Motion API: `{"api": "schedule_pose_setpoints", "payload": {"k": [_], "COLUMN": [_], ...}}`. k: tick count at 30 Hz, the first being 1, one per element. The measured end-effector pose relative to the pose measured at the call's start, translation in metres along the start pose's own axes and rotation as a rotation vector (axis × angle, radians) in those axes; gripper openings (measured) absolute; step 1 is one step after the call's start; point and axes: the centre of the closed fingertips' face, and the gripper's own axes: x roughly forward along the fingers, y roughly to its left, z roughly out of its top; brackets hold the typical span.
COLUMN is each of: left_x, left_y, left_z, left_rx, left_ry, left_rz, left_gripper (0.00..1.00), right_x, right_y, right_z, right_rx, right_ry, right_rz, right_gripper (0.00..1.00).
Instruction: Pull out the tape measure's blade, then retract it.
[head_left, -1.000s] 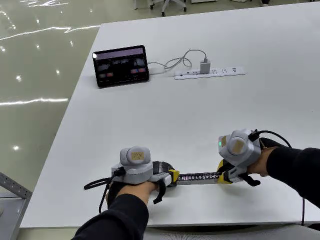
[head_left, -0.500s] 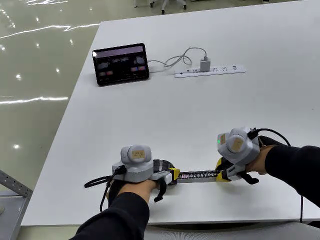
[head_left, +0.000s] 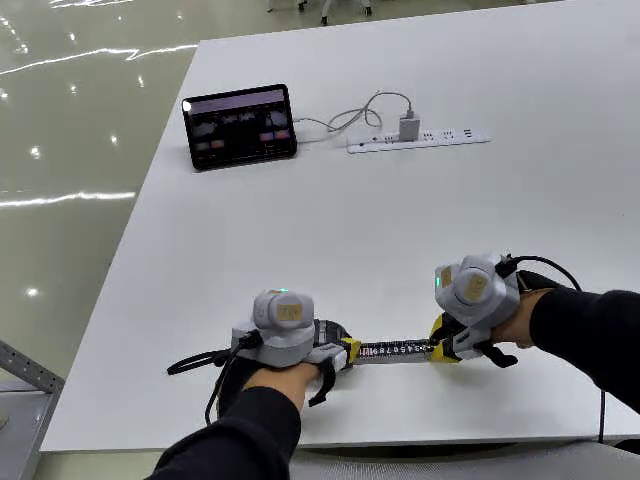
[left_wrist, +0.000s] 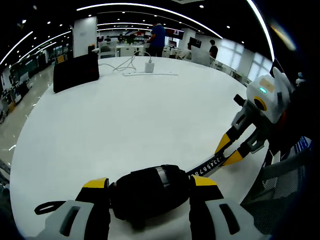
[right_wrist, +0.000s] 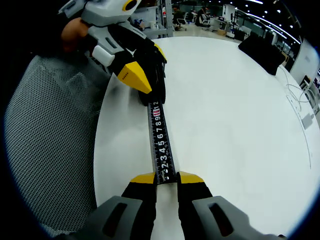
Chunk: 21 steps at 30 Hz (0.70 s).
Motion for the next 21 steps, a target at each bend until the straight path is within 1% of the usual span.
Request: {"api": "schedule_pose_setpoints", "payload": {"k": [1, 5, 8, 10, 11, 14, 17, 21], "left_x": [0.0002, -0.0006, -0.0002, -0.0011, -0.0008, -0.0004, -0.0008, -0.0013], "left_y": [0.0018, 0.0024, 0.0032, 0.0041, 0.0045, 0.004, 0.0026, 0.0025], "left_z": [0.0005, -0.0002, 0.001, 0.0012, 0.0008, 0.0003, 0.0002, 0.0002], "left_rx": [-0.008, -0.011, -0.012, -0.026, -0.027, -0.03, -0.03, -0.028], "left_ry": [0.0, -0.001, 0.001, 0.002, 0.009, 0.012, 0.012, 0.012], "left_rz": [0.004, -0.001, -0.014, -0.026, -0.034, -0.044, -0.044, -0.058], "left_gripper": [0.59, 0.58, 0.58, 0.58, 0.58, 0.57, 0.57, 0.57], "right_x": [0.0, 0.0002, 0.0004, 0.0004, 0.0004, 0.0004, 0.0003, 0.0004], "right_y": [-0.0003, -0.0004, -0.0007, -0.0008, -0.0014, -0.0006, -0.0014, 0.0014], "right_z": [0.0, 0.0001, -0.0002, -0.0002, 0.0, 0.0002, 0.0, 0.0007], "right_rx": [-0.001, 0.0, -0.001, 0.0, -0.004, -0.002, 0.003, 0.004], "right_ry": [0.0, 0.0, 0.001, 0.001, 0.001, -0.001, 0.0, 0.001], "right_rz": [-0.002, -0.002, -0.002, -0.001, -0.004, -0.001, 0.001, 0.008], "right_gripper": [0.11, 0.11, 0.11, 0.11, 0.11, 0.11, 0.11, 0.11]}}
